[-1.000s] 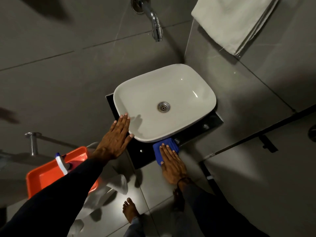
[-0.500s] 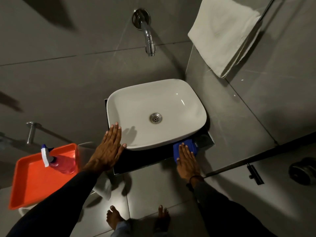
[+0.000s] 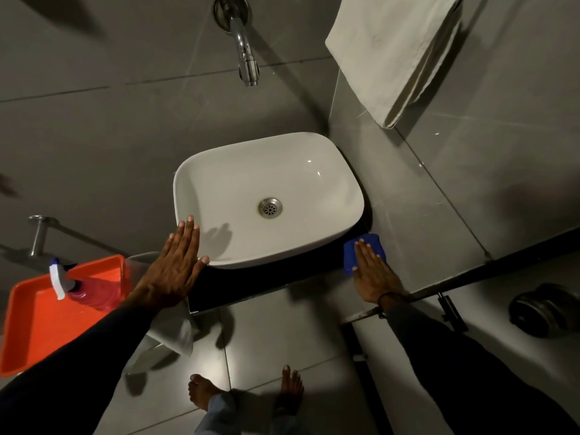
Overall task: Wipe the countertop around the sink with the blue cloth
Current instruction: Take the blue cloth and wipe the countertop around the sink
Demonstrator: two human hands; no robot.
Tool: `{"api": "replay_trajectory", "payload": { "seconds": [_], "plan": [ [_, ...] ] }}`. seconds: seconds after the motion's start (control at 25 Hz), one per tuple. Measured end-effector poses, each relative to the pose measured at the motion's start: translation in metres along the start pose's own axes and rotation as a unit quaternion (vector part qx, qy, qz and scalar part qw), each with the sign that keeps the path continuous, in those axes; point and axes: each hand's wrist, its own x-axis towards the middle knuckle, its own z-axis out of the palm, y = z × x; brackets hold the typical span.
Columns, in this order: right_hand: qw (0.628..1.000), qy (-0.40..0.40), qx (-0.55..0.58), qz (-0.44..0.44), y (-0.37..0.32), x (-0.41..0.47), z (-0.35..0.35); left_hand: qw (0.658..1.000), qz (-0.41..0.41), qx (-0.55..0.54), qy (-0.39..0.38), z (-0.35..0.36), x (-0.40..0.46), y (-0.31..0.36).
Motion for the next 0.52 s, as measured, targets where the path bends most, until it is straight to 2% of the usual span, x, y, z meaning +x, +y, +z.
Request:
{"api": "replay_trajectory", "payload": {
  "seconds": [0.12, 0.24, 0.36, 0.44, 0.52],
  "plan": [
    [0.997, 0.021, 0.07, 0.037, -0.041, -0.011, 0.009, 1.0, 0.001, -0.005, 0.005, 0.0, 0.0, 0.001],
    [0.995, 0.014, 0.068, -0.066, -0.079, -0.037, 0.032, 1.0, 0.001, -0.008, 0.004, 0.001, 0.0, 0.0],
    [0.991, 0.014, 0.03, -0.133, -0.054, -0.028, 0.024, 1.0, 0.003, -0.005, 0.005, -0.001, -0.002, 0.003],
    [0.996, 0.04, 0.013, -0.077, -0.025, -0.009, 0.009, 1.0, 0.005, -0.008, 0.003, -0.003, -0.001, 0.002],
    [1.0, 0.018, -0.009, -0.022, -0.001, 0.009, -0.01, 1.0, 0.005, -0.006, 0.006, -0.003, -0.001, 0.003]
  ]
}}
